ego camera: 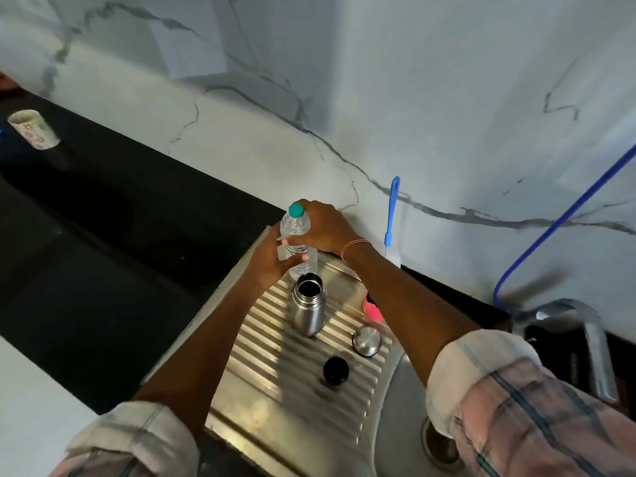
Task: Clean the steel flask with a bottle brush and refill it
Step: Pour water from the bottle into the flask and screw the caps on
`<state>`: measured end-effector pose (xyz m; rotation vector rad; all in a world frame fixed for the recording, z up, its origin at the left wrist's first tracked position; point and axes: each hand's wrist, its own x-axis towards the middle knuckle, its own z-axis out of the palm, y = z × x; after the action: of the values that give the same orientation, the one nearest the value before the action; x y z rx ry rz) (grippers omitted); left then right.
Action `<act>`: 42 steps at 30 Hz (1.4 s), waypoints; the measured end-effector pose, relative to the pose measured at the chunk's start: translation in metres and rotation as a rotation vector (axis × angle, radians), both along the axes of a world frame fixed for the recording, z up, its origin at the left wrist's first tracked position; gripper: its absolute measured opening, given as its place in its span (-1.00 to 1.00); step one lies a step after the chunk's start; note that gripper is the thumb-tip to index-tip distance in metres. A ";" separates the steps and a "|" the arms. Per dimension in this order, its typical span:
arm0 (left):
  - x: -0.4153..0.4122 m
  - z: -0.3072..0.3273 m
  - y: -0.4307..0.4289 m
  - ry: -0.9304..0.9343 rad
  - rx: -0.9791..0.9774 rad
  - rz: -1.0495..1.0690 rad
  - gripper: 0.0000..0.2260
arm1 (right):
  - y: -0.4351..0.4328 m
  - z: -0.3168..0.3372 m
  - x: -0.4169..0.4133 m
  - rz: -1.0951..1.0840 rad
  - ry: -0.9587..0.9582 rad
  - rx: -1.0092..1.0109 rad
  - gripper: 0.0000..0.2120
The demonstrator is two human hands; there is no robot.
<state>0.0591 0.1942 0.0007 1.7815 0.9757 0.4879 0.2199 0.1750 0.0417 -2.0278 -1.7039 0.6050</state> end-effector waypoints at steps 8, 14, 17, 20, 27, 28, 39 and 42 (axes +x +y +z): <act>0.006 -0.006 0.018 0.013 0.085 -0.043 -0.41 | 0.003 -0.005 0.004 0.018 -0.031 0.020 -0.36; 0.002 0.018 0.029 0.020 0.208 -0.044 -0.29 | -0.008 0.030 0.005 -0.025 0.003 0.149 -0.38; -0.002 0.041 0.023 -0.096 0.291 -0.009 -0.33 | -0.023 0.070 0.002 -0.033 0.041 0.250 -0.37; 0.000 0.073 0.006 -0.221 0.359 0.023 -0.33 | -0.044 0.113 0.000 -0.067 0.056 0.361 -0.38; 0.032 0.145 -0.058 -0.380 0.388 -0.035 -0.14 | -0.127 0.191 0.008 -0.109 0.099 0.505 -0.44; 0.037 0.152 -0.071 -0.391 0.397 -0.030 -0.15 | -0.142 0.198 0.011 -0.117 0.101 0.518 -0.44; 0.082 0.118 -0.231 -0.377 0.351 -0.282 -0.37 | -0.346 0.169 0.040 -0.428 0.030 0.466 -0.35; 0.086 0.088 -0.267 -0.284 0.279 -0.365 -0.35 | -0.393 0.157 0.049 -0.503 -0.286 0.417 -0.54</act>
<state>0.1455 -0.0728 0.0891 2.0150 0.3864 0.6430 0.2688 -0.2177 0.1991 -2.1667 -1.2362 -0.1985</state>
